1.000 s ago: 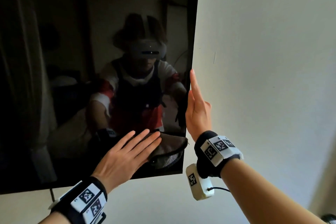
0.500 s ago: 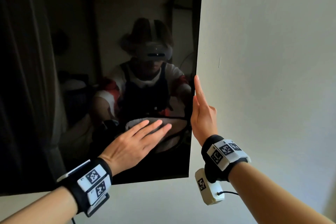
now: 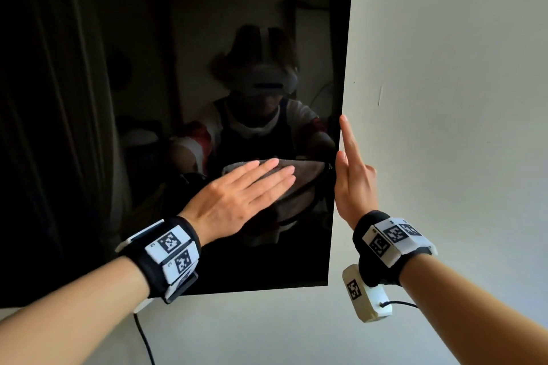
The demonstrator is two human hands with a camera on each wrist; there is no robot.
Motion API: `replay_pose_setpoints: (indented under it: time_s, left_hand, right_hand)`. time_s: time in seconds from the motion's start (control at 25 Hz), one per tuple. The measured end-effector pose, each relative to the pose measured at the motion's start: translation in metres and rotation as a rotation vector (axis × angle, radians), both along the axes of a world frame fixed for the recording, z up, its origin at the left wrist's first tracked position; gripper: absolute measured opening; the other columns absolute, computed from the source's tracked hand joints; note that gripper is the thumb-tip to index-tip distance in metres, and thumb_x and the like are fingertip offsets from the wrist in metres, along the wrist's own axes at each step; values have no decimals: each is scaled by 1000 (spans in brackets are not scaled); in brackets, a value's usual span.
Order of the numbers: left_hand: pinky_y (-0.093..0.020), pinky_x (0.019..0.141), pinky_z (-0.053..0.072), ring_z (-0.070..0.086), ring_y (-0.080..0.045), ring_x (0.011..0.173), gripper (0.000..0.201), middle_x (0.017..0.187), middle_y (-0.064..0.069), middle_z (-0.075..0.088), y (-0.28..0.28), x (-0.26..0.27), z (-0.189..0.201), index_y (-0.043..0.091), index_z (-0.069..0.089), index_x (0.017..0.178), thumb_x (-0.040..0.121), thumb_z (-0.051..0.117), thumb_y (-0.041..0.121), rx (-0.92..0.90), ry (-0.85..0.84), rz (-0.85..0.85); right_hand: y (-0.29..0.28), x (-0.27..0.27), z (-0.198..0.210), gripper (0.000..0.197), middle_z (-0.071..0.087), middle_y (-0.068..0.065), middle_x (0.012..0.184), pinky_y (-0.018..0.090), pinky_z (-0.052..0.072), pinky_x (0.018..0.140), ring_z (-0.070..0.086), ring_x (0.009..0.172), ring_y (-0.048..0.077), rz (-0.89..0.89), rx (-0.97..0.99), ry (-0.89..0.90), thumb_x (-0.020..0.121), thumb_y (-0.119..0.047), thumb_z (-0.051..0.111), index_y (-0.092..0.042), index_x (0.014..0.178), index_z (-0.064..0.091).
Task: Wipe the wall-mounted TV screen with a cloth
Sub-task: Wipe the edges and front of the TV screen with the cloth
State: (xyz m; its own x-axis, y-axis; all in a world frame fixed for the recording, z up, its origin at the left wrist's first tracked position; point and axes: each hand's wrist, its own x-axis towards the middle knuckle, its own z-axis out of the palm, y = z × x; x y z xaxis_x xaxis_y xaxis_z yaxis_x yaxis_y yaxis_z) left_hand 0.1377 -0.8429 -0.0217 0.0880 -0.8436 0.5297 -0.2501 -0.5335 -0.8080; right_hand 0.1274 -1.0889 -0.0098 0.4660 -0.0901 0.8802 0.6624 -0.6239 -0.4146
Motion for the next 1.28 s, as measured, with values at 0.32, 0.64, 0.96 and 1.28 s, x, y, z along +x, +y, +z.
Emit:
replay_pose_setpoints:
  time_s: [0.32,0.64,0.96,1.28]
  left_hand:
    - [-41,122,22,30,-25,149,71,163,-4,30,5,5,37,16,29,158,91,51,2,94,-33,17]
    - [-41,118,31,38,-24,145,63,160,-3,37,11,5,78,18,35,155,104,37,55,79,-80,50]
    - [-37,117,35,42,-23,144,55,159,-3,38,23,0,116,18,36,155,106,40,43,9,-106,36]
    - [-38,117,38,40,-24,144,53,160,-4,37,27,11,175,18,34,156,108,35,41,10,-172,-9]
  right_hand:
    - [-5,7,75,53,29,0,50,15,30,50,32,44,16,3,-5,-42,105,-13,32,-29,154,21]
    - [-6,5,99,58,35,9,50,15,35,48,40,46,28,58,-59,-29,104,-10,32,-33,155,16]
    - [-10,3,109,55,48,8,52,42,56,63,55,48,32,71,-90,25,106,-22,30,-46,152,12]
    - [-9,14,194,56,43,12,52,52,57,64,54,49,38,-6,-57,-97,104,-19,30,-46,152,16]
